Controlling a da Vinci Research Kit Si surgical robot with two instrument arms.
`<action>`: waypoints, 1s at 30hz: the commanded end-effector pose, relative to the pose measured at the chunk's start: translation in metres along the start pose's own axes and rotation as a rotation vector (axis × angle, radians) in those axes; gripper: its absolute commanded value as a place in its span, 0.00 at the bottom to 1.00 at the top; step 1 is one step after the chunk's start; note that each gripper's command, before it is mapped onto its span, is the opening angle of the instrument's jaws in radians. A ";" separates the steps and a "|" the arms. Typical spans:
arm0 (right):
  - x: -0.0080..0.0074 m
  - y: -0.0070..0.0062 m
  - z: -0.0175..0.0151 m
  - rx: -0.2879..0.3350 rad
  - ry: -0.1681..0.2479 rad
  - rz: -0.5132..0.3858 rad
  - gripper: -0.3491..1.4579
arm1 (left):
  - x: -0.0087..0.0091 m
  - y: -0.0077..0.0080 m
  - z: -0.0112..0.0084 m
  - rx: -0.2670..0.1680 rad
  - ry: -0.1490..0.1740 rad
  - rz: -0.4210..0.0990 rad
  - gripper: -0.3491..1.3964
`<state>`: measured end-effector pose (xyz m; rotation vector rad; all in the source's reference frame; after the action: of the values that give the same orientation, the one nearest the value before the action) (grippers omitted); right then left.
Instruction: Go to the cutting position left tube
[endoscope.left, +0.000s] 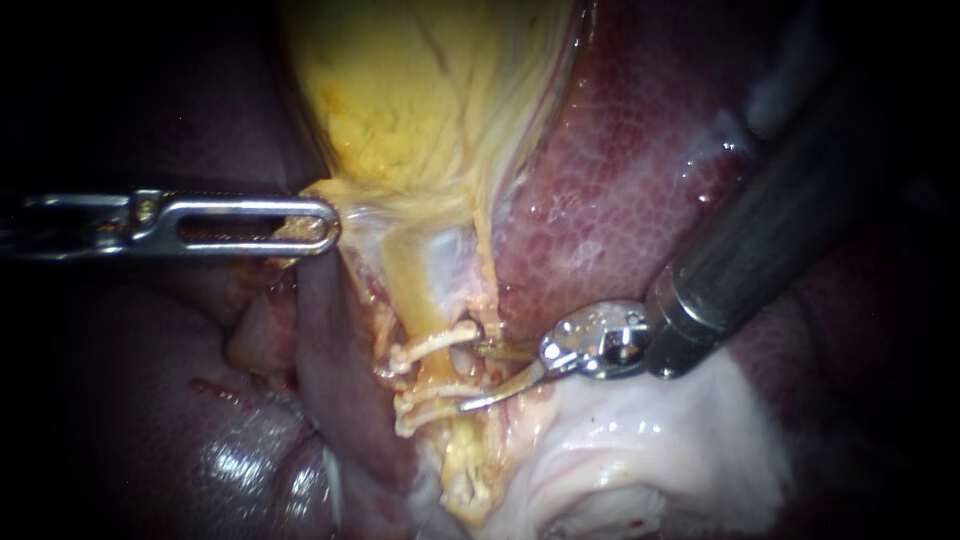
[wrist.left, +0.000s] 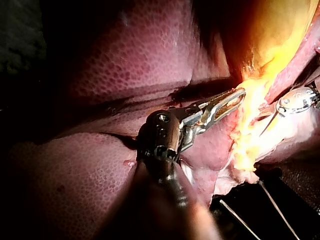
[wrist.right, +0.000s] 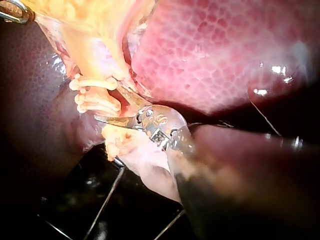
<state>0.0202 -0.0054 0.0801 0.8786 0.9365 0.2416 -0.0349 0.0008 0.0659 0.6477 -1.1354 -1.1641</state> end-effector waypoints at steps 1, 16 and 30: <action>0.0002 0.0000 0.0003 0.003 0.016 0.002 0.89 | 0.0000 0.0000 0.0000 0.000 0.000 0.000 0.00; 0.0020 -0.0004 0.0021 0.202 0.135 0.032 0.83 | 0.0000 0.0008 0.0002 0.000 0.000 0.001 0.00; 0.0033 0.0003 0.0038 0.274 0.181 0.042 0.80 | 0.0001 0.0016 0.0009 -0.003 -0.003 0.002 0.00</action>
<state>0.0255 -0.0055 0.0794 1.1515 1.1462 0.2320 -0.0352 0.0015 0.0678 0.6414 -1.1363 -1.1645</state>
